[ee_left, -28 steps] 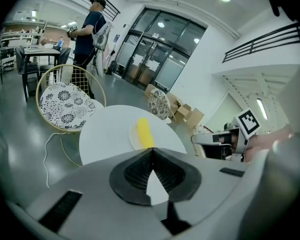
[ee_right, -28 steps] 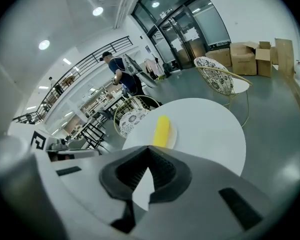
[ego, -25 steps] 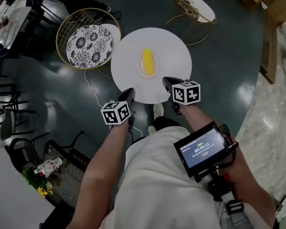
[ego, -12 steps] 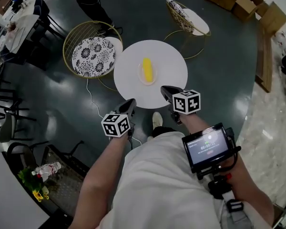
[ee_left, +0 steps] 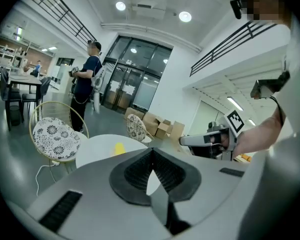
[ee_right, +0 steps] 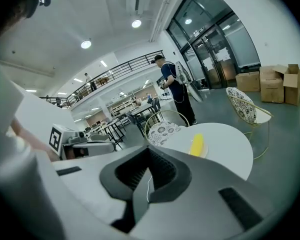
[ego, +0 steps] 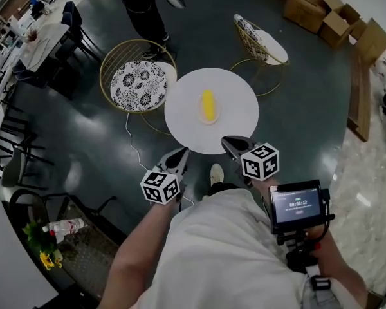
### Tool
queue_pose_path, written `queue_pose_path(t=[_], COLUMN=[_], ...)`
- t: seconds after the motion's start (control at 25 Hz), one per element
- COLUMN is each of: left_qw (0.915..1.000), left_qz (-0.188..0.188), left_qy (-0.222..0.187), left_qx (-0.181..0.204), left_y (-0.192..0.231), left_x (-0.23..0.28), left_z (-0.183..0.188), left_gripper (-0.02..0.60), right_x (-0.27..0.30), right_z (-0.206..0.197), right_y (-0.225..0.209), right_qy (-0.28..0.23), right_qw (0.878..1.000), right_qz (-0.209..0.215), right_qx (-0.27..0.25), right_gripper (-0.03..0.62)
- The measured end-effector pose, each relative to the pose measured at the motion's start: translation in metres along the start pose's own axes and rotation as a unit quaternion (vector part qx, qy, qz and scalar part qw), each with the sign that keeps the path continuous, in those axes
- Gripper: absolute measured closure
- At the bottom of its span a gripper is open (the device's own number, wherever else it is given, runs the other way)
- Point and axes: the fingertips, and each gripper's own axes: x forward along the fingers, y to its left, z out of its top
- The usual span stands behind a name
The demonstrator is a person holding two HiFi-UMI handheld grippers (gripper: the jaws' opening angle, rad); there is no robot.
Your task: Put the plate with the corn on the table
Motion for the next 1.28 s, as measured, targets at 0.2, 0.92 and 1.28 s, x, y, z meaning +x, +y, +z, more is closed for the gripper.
queue_pose_path(t=[0.2,0.92,1.28], left_qw=[0.9987,0.9989,0.9990], left_qz=[-0.005,-0.021,-0.033], left_qy=[-0.019,-0.023,-0.009], left_qx=[0.046,0.035,0.029], left_y=[-0.019,-0.052,-0.058], left_x=[-0.020,-0.029,-0.023], left_z=[0.012,0.002,-0.011], left_gripper=[0.574,0.574,0.574], right_x=[-0.013,-0.041,-0.045], right_z=[0.002,-0.008,-0.017], right_y=[0.025,0.047,0.040], right_qy=[-0.026,-0.050,-0.052], right_qw=[0.999,0.998,0.999], right_qz=[0.023,0.024,0.007], right_qx=[-0.007,-0.012,0.007], right_gripper=[0.588,0.588,0.588])
